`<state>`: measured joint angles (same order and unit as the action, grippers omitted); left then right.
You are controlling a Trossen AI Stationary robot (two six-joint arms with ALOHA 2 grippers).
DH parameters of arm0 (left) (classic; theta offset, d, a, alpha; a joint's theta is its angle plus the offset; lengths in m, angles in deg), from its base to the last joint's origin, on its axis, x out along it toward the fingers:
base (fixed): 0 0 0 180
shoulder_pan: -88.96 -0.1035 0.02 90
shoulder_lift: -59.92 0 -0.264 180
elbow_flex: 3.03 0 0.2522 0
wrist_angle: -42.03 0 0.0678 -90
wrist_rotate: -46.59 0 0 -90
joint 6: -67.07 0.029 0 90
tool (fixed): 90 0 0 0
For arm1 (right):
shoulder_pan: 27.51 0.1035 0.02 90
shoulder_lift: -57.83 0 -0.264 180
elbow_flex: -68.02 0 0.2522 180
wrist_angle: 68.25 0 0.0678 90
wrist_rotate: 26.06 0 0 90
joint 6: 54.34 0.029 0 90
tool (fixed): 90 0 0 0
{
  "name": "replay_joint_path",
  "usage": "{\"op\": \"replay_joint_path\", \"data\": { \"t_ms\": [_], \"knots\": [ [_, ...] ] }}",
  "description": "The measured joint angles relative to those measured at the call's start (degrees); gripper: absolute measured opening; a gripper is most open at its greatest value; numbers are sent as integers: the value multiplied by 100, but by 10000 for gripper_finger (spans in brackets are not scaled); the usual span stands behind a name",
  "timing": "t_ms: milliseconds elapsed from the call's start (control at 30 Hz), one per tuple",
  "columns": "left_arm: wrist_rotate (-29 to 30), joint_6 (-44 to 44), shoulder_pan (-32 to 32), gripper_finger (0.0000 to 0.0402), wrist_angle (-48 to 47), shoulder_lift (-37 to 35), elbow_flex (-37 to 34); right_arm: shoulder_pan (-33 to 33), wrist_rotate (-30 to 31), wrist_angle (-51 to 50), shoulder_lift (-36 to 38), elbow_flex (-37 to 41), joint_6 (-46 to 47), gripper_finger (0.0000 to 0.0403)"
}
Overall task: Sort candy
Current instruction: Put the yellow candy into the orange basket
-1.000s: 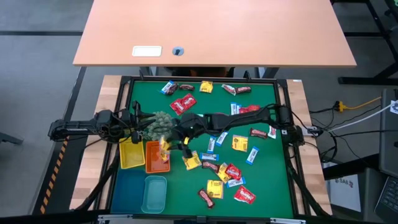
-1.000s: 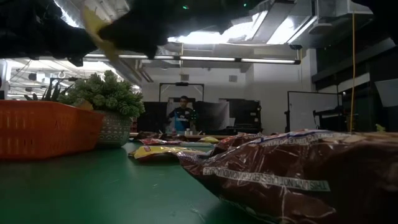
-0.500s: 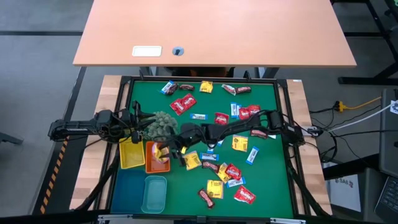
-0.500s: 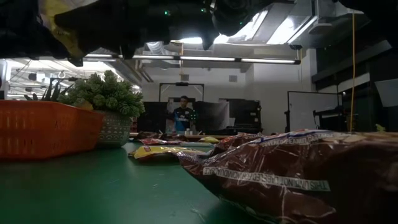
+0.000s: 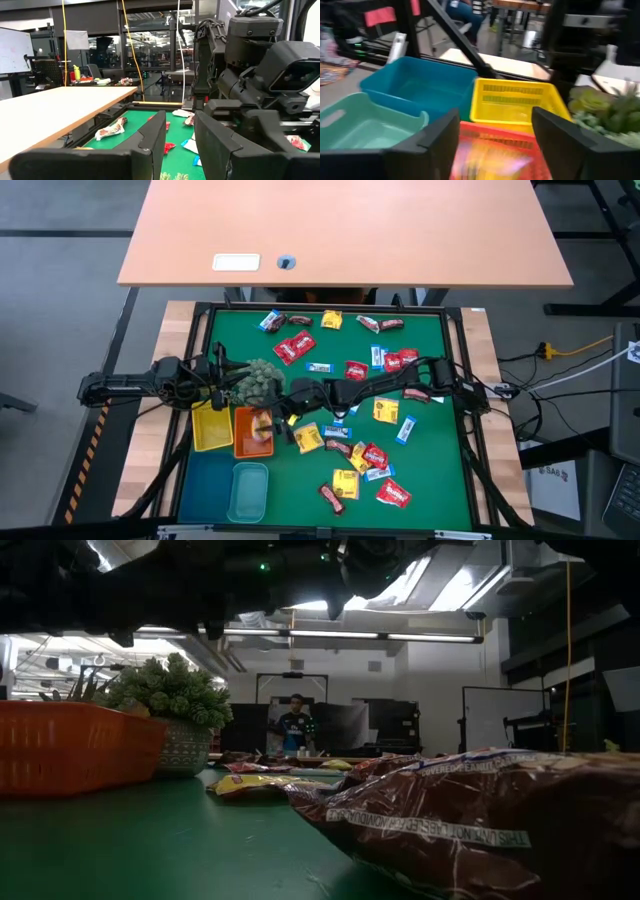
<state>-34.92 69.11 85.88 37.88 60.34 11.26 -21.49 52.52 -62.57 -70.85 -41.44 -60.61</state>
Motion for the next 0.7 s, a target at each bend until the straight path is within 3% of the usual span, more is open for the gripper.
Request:
{"op": "replay_joint_path", "data": {
  "t_ms": [267, 700],
  "knots": [
    [0, 0, -2, 96, -7, 0, 0, -4, 140, -433, 133, 0, 1, 308],
    [-2, -2, 0, 96, -11, 0, -2, -2, 142, -3662, 743, -4, 1, 297]
  ]
}}
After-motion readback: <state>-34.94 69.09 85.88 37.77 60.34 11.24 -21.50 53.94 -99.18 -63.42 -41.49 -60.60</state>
